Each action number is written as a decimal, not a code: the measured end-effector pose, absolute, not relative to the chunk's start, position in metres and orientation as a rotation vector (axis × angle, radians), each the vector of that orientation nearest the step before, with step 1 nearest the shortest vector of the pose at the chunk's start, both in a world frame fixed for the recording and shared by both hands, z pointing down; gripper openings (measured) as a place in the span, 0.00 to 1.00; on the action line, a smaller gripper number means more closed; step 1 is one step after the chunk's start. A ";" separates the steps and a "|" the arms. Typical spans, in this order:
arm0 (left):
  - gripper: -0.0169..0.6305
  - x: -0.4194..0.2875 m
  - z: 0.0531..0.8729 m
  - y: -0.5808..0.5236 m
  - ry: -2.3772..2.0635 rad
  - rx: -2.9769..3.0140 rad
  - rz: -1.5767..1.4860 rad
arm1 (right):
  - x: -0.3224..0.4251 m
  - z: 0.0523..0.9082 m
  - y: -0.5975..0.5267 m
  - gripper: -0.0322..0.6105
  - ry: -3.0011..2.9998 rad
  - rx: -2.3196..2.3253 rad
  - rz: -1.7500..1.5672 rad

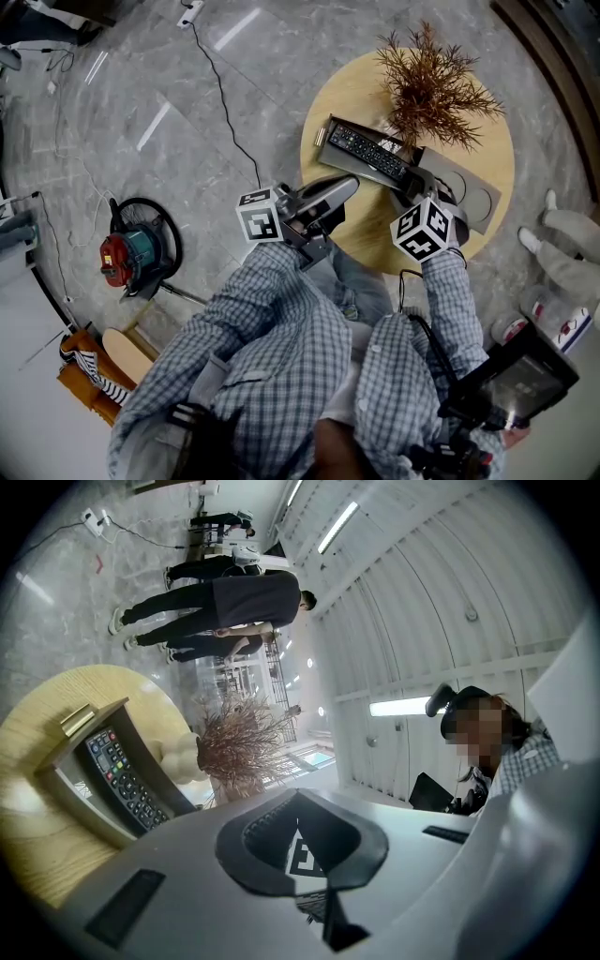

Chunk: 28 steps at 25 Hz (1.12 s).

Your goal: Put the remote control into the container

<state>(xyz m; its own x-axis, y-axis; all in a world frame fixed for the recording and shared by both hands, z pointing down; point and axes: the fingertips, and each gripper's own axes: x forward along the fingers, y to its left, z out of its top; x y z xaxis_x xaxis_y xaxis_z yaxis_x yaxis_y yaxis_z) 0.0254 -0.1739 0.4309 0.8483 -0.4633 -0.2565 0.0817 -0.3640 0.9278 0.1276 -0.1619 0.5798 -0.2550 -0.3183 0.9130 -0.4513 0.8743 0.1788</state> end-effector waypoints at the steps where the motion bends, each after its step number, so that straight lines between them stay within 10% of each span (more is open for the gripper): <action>1: 0.04 0.025 0.432 -0.174 -0.287 1.867 -0.581 | 0.128 0.579 -0.162 0.38 -1.871 0.588 0.136; 5: 0.04 0.024 0.434 -0.173 -0.304 1.892 -0.549 | 0.127 0.568 -0.166 0.36 -1.930 0.669 0.150; 9: 0.04 0.024 0.435 -0.173 -0.329 1.932 -0.510 | 0.127 0.550 -0.175 0.06 -1.986 0.819 0.148; 28: 0.04 0.004 0.385 -0.185 -0.632 2.396 -0.281 | 0.139 0.431 -0.181 0.06 -2.262 1.609 0.339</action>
